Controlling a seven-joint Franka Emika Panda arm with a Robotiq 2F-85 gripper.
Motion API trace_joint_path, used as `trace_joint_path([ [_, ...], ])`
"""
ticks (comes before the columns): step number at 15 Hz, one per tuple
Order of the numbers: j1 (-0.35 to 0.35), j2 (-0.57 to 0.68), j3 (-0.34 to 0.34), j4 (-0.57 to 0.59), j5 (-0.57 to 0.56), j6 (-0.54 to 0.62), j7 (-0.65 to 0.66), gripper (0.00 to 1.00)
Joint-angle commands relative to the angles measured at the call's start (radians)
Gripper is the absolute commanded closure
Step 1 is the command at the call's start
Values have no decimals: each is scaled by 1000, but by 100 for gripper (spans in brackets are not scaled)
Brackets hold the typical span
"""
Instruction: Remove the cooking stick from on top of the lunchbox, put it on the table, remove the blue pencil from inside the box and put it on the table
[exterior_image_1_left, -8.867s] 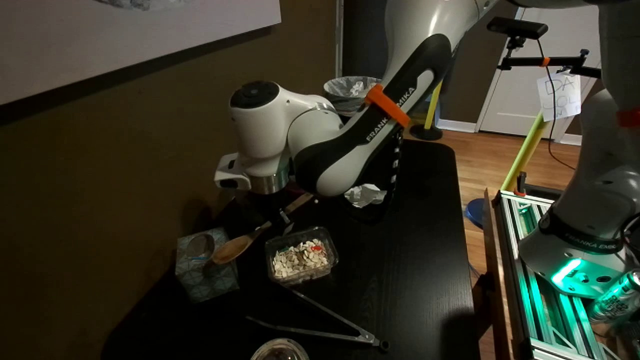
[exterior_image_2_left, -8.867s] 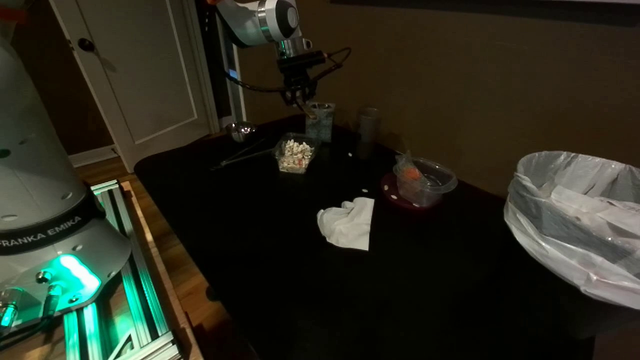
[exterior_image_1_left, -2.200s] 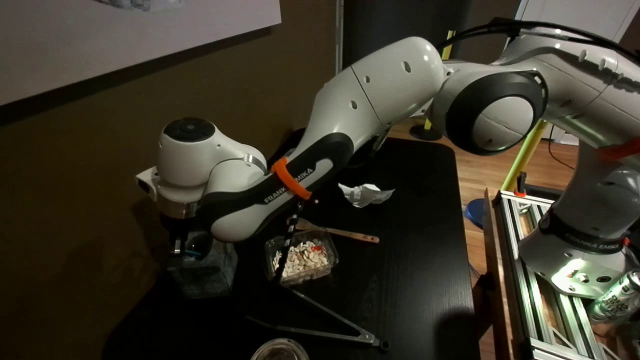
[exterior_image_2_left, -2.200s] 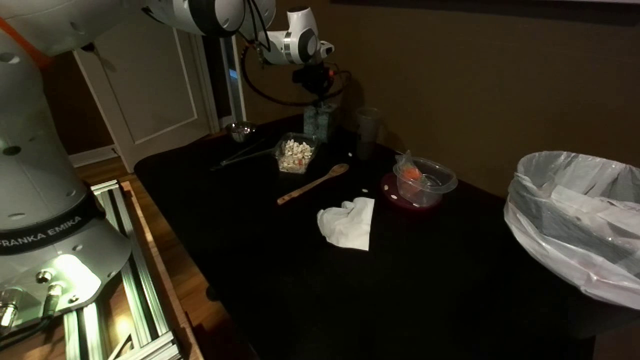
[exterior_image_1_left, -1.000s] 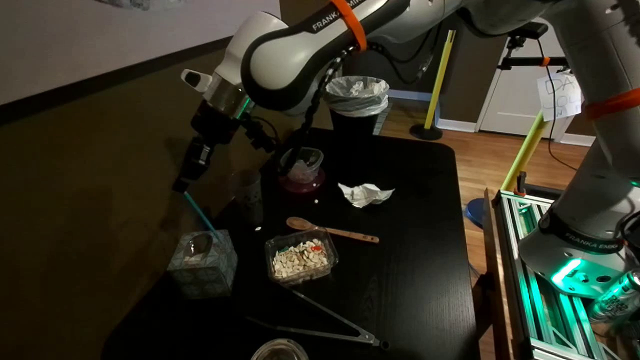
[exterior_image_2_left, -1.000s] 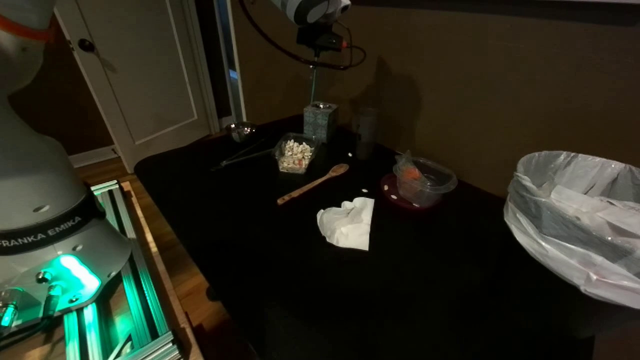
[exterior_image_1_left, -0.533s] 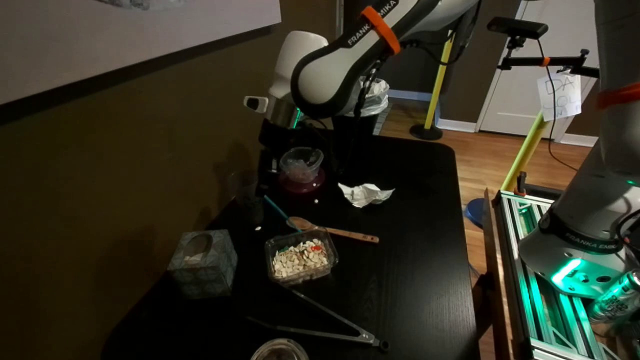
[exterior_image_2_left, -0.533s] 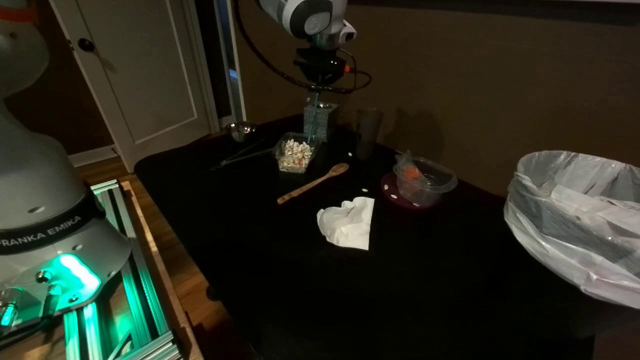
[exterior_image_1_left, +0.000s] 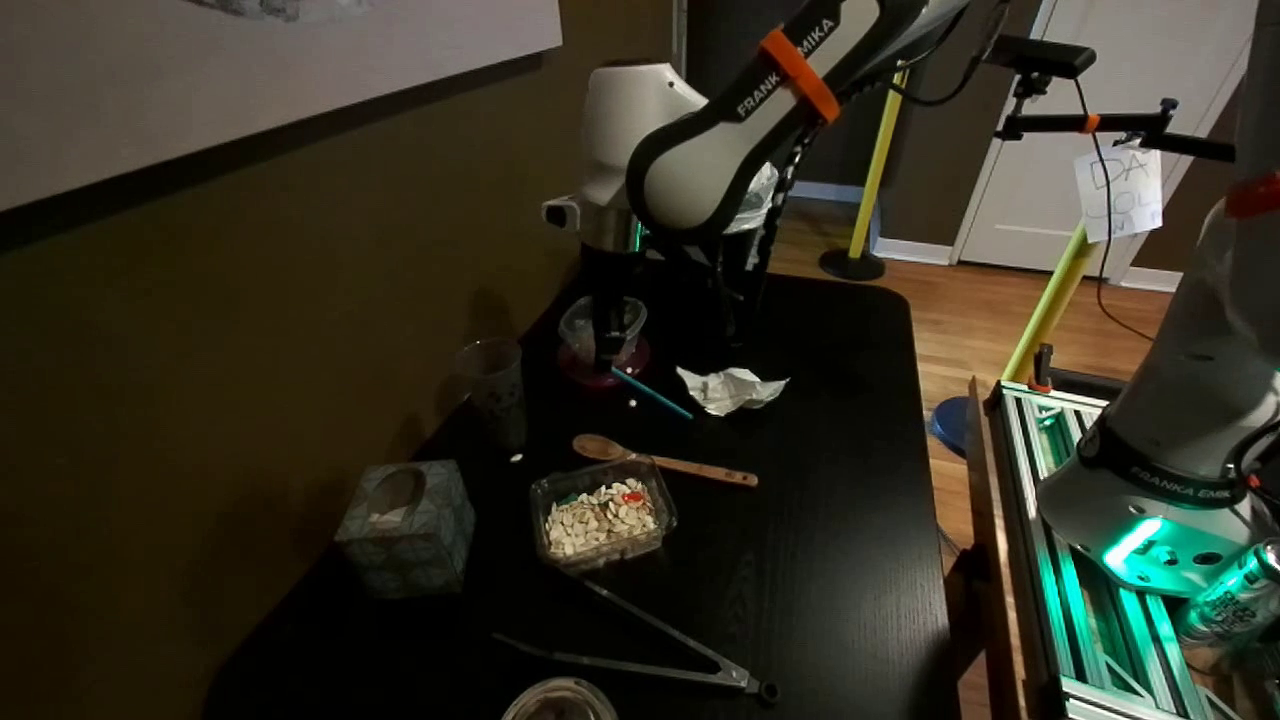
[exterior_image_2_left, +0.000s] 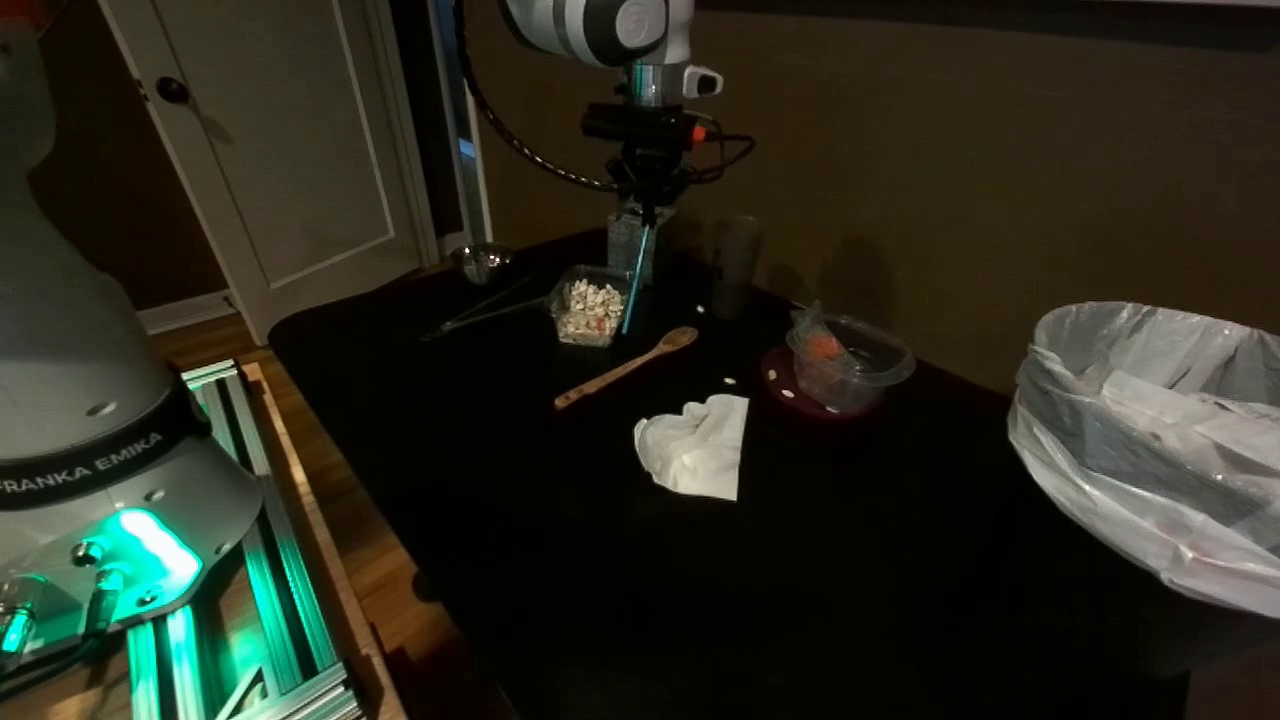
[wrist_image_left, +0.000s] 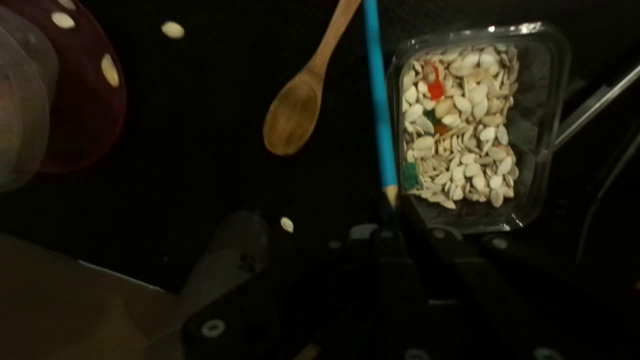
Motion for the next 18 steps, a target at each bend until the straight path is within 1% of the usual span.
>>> trace_joint_path([
  [1,158,55,-128,62,-153,-147,209,99],
  [2,187,87,-147,92,-176,-193,260,99],
  [4,221,150,-172,155,-179,-288,337,99],
  [6,237,211,-196,210,-164,-320,403,99],
  [8,249,270,-223,259,-179,-281,443,99],
  [10,276,319,-263,309,-231,-260,489,99],
  [12,293,374,-293,376,-272,-295,513,99],
  [14,294,431,-298,439,-271,-336,504,99],
  [17,288,521,-277,552,-224,-501,479,99],
  [18,292,549,-280,587,-222,-536,492,99],
])
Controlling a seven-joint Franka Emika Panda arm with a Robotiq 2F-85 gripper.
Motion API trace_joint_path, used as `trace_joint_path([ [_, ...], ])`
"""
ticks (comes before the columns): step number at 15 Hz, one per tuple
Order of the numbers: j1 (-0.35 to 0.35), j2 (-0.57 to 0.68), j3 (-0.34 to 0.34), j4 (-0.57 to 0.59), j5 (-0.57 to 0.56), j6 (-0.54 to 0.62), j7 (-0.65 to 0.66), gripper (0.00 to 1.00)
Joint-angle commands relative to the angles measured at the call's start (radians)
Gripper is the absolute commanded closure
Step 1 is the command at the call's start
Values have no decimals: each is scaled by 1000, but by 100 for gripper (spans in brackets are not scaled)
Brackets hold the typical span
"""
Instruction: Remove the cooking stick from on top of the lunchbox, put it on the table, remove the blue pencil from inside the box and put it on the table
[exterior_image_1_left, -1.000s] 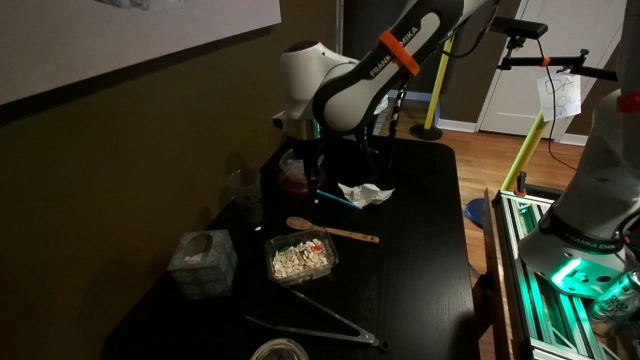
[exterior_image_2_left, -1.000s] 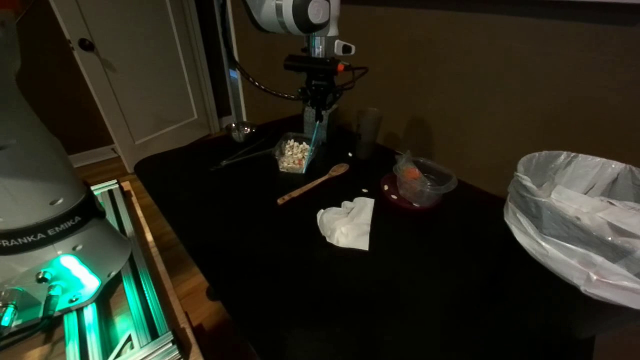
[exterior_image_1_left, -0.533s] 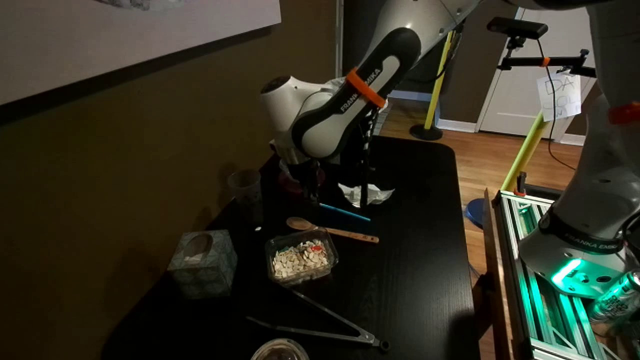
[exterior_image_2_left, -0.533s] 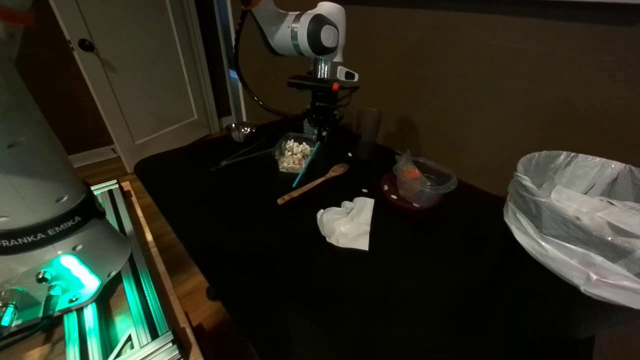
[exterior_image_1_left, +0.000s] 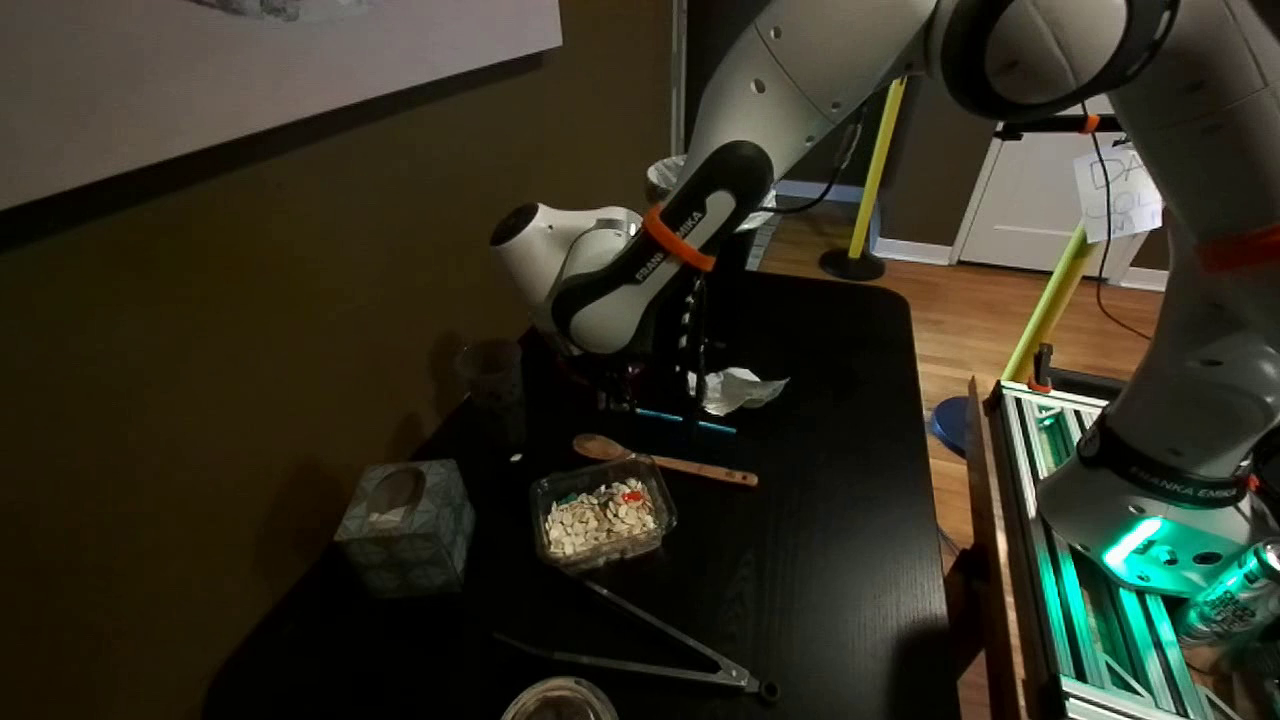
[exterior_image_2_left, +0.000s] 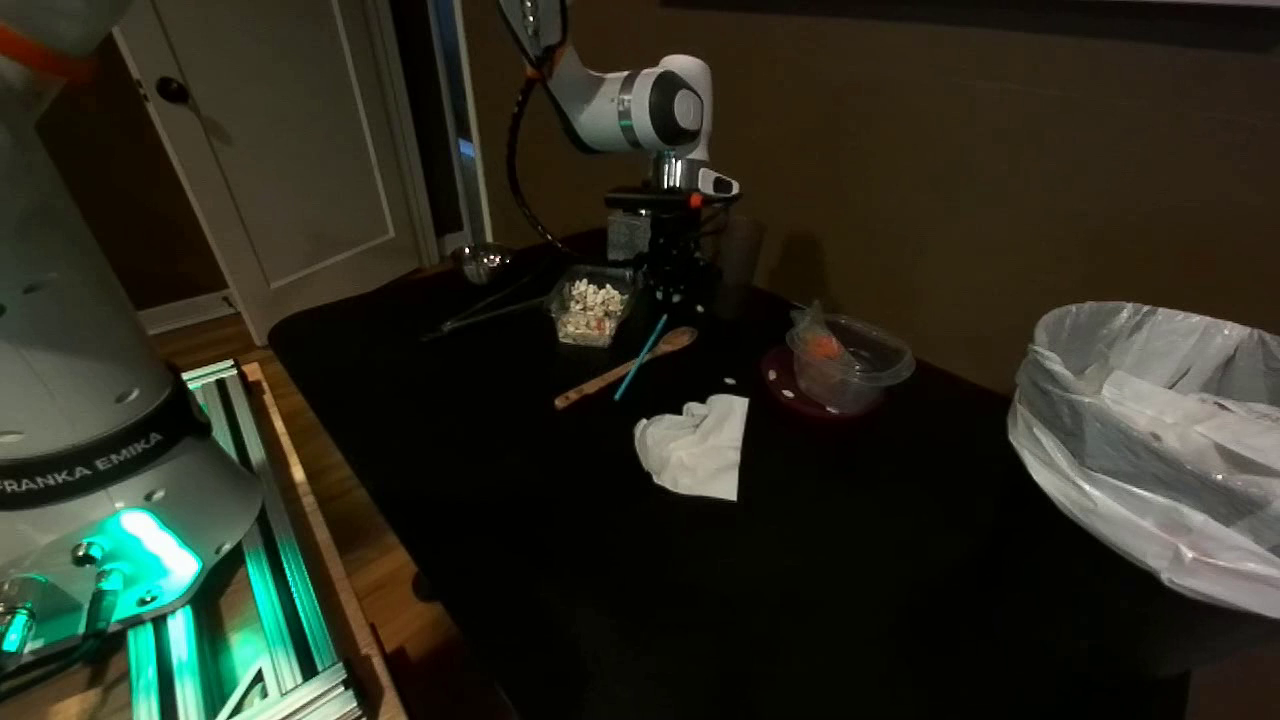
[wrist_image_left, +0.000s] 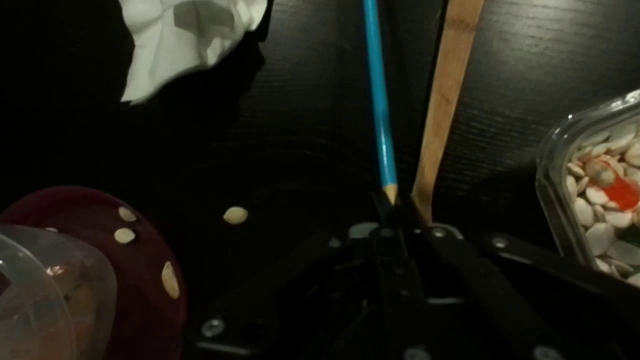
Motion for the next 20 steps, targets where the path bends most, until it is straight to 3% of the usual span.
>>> trace_joint_path([
  [1,11,136,0,175,33,-150,23,99],
  [2,10,158,0,203,38,-163,30,69],
  [4,6,195,2,254,55,-181,42,62],
  [7,20,201,-12,286,52,-175,84,39],
  [12,57,47,-10,182,16,-110,110,2],
  [15,56,-35,5,119,13,-105,69,0],
  [19,43,-183,25,-74,-17,148,-4,0],
  [20,53,-80,13,79,10,35,22,0],
])
